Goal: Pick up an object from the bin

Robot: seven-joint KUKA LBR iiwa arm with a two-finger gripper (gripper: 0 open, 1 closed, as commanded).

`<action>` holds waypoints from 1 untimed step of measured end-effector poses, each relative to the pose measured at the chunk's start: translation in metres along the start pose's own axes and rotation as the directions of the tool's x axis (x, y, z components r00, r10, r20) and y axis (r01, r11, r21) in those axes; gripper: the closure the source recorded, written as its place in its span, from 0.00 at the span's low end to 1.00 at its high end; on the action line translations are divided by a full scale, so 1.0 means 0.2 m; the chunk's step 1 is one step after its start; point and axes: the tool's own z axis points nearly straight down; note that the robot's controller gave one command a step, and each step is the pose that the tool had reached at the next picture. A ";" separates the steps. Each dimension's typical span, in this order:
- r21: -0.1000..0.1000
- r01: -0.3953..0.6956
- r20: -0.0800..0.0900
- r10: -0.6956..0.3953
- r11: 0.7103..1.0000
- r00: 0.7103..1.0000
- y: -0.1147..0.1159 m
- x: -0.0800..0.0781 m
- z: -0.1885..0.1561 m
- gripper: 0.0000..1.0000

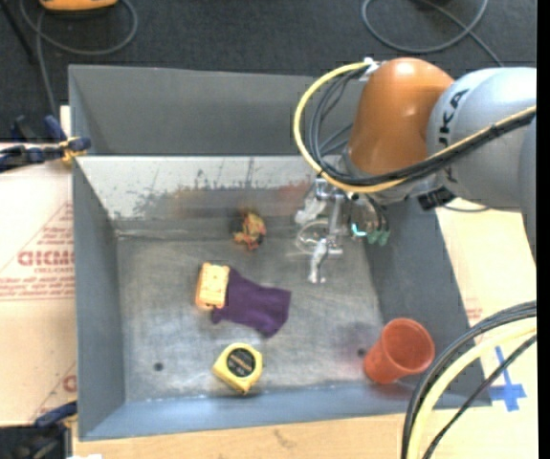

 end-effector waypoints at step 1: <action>0.001 0.000 0.008 0.000 1.000 1.000 0.00 -0.01 -0.03 0.00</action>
Offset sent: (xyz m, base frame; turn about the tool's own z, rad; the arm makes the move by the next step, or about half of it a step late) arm -0.0559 0.0789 -0.0836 0.1308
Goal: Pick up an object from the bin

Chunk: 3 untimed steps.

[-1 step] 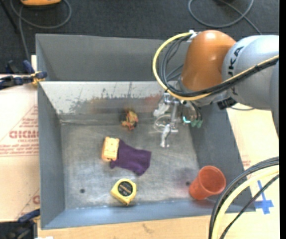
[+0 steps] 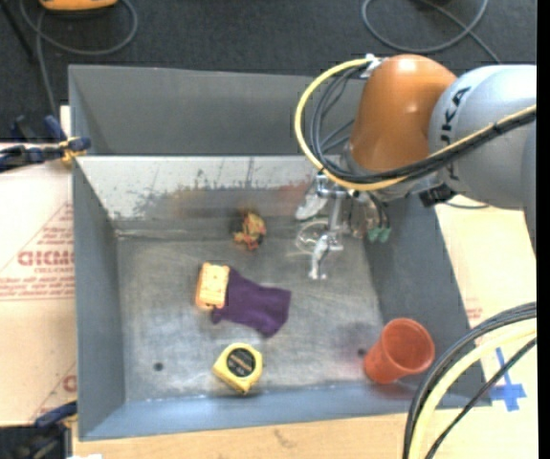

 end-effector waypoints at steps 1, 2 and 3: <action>-0.002 -0.102 0.001 0.102 0.995 0.995 0.29 0.22 0.33 0.00; 0.000 -0.080 0.003 0.080 0.997 0.997 0.34 0.24 0.38 0.00; -0.001 -0.094 0.001 0.094 0.996 0.996 0.34 0.25 0.37 0.00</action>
Offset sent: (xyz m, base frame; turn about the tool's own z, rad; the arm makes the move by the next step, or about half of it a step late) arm -0.0599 0.0594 -0.0259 -0.0496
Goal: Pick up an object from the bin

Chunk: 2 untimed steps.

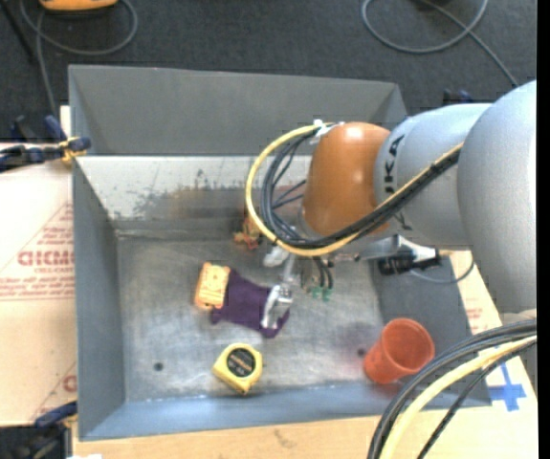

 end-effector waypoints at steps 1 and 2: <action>0.002 -0.069 -0.003 0.069 0.998 0.998 -0.03 0.04 -0.02 0.00; -0.009 -0.182 0.039 0.182 0.983 0.982 0.06 0.04 0.00 1.00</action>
Offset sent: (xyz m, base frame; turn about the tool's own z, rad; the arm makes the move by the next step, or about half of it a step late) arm -0.0187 0.0166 -0.0135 0.1807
